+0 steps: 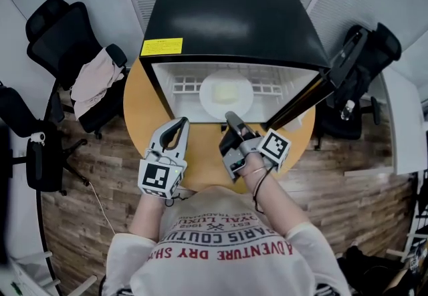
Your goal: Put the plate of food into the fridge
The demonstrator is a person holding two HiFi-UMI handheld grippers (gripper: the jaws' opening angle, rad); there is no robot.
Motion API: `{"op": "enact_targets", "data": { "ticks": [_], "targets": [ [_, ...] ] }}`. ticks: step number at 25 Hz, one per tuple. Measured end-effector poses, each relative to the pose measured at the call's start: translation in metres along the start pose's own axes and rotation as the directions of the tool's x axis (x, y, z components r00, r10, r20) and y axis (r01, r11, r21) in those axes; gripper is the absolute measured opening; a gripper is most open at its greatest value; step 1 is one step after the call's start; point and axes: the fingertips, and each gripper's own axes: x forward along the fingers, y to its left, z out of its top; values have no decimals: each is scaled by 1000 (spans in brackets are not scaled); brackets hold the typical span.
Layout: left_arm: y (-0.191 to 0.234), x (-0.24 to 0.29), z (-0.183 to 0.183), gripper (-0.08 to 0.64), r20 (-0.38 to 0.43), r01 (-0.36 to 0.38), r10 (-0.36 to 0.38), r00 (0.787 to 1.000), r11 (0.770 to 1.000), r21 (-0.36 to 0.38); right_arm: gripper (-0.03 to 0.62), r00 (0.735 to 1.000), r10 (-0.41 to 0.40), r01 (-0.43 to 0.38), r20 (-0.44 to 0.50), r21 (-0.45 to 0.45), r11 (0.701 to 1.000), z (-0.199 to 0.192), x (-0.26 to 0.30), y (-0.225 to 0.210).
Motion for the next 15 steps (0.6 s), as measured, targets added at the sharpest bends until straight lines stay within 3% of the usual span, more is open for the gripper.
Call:
{"op": "enact_targets", "data": {
  "ticks": [15],
  "targets": [
    [11, 29, -6, 32, -23, -28, 28, 999, 999, -23, 40, 998, -50, 49, 45, 14, 999, 29, 30, -13]
  ]
}}
